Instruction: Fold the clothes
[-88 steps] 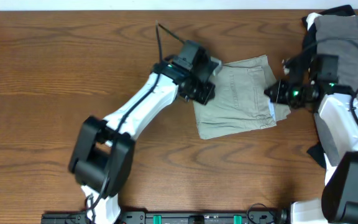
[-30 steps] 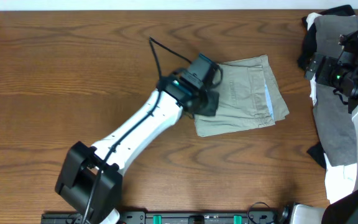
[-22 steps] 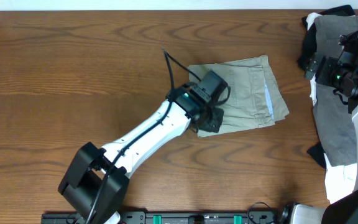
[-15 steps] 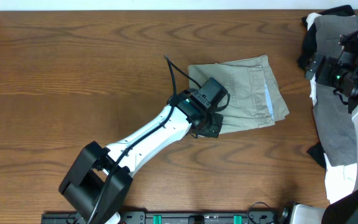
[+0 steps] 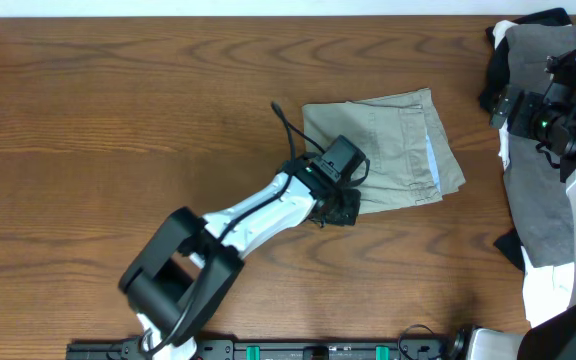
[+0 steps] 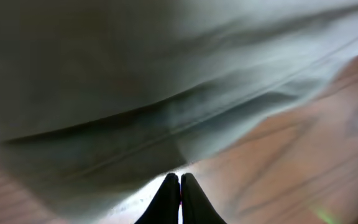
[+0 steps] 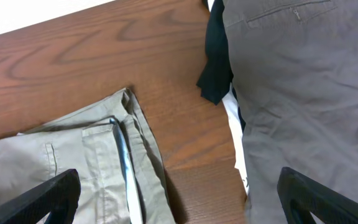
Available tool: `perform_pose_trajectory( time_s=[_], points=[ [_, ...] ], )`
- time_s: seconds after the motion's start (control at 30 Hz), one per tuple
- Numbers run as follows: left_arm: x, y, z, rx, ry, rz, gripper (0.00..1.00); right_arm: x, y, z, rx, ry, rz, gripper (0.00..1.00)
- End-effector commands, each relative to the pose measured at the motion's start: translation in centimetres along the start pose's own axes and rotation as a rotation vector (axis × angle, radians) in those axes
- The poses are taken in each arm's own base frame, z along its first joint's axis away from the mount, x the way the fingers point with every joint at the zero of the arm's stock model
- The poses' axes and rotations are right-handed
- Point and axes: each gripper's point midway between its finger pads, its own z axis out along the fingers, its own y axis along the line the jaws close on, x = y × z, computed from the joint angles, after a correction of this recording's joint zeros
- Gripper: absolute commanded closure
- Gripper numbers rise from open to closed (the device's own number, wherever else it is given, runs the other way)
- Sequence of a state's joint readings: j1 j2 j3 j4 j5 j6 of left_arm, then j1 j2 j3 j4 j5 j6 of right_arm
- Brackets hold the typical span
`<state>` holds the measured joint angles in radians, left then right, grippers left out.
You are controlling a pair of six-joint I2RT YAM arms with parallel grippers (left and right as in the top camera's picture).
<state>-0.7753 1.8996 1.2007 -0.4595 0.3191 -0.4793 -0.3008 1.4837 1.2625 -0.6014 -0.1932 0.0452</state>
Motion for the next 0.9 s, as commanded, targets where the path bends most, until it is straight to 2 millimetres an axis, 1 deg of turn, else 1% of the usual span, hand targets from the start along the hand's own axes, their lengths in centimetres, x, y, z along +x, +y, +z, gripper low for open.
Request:
perform_pose_trajectory(
  time_s=[0.0,0.13,0.23,0.33,0.43,0.5,0.63,0.73,0.77,0.8,0.87],
  points=[
    [1.0,0.6,1.6,0.001,0.052,-0.029,0.94,0.3,-0.2,0.3,0.007,0.008,0.013,0.01],
    [0.5,1.4,1.8,-0.002,0.044,-0.05,0.94,0.3,-0.2,0.3,0.007,0.008,0.013,0.01],
    [-0.3,2.7,1.4,-0.01,0.036,-0.086,0.94,0.3,-0.2,0.3,0.007,0.008,0.013,0.01],
    [-1.0,4.7,0.8,-0.025,0.031,-0.143,0.94,0.3,-0.2,0.3,0.007,0.008,0.013,0.01],
    [-2.4,7.1,0.0,-0.035,0.005,-0.21,0.94,0.3,-0.2,0.3,0.007,0.008,0.013,0.01],
    [-3.6,9.3,-0.6,-0.067,-0.037,-0.252,0.94,0.3,-0.2,0.3,0.007,0.008,0.013,0.01],
    [-6.6,14.6,-2.2,-0.185,-0.168,-0.322,0.93,0.3,-0.2,0.3,0.007,0.008,0.013,0.01],
    [-9.0,16.9,-3.4,-0.199,-0.26,-0.313,0.92,0.3,-0.2,0.3,0.007,0.008,0.013,0.01],
    [-10.1,17.9,-4.0,-0.205,-0.305,-0.302,0.91,0.3,-0.2,0.3,0.007,0.008,0.013,0.01],
    [-10.8,18.5,-4.5,-0.214,-0.335,-0.298,0.9,0.3,-0.2,0.3,0.007,0.008,0.013,0.01],
    [-12.8,20.2,-5.8,-0.226,-0.42,-0.292,0.9,0.3,-0.2,0.3,0.007,0.008,0.013,0.01]
  ],
)
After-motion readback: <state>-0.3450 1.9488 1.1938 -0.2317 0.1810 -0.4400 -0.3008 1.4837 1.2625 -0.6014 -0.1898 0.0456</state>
